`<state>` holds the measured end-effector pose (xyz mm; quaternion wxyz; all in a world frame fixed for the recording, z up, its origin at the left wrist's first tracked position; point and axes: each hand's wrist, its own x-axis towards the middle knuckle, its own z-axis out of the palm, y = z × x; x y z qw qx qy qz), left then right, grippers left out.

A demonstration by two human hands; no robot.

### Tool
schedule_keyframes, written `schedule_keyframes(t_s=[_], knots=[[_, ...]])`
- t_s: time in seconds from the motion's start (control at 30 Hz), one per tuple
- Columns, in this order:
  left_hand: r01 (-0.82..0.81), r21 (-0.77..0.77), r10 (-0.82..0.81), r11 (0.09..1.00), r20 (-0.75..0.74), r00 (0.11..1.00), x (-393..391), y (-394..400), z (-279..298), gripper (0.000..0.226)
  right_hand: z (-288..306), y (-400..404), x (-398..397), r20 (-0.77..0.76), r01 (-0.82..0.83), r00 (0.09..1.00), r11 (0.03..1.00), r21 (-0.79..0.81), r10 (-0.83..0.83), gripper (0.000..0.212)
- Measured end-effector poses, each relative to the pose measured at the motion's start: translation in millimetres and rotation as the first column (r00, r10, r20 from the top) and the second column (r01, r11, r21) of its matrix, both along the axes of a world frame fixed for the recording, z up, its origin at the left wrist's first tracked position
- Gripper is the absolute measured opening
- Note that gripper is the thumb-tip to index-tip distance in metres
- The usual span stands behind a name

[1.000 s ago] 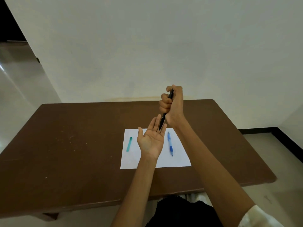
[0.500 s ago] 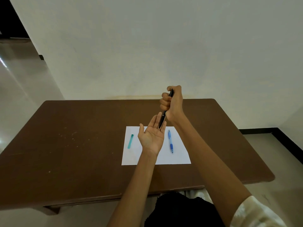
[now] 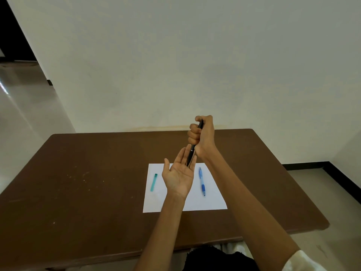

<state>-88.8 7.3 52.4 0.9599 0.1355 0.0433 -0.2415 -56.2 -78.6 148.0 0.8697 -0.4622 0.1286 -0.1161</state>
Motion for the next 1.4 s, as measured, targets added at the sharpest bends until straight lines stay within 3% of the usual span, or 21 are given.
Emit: schedule_keyframes(t_s=[1.13,1.4], knots=[[0.027,0.005,-0.027,1.000,0.031,0.999,4.5,6.1,-1.3,0.068,-2.6,-1.4,0.1,0.001,0.021,1.000,0.998,0.065,-0.022,0.022],[0.016,0.010,-0.016,1.000,0.028,0.999,4.9,6.0,-1.5,0.067,-1.4,1.0,-1.3,0.011,0.000,1.000,1.000,0.014,0.000,0.024]])
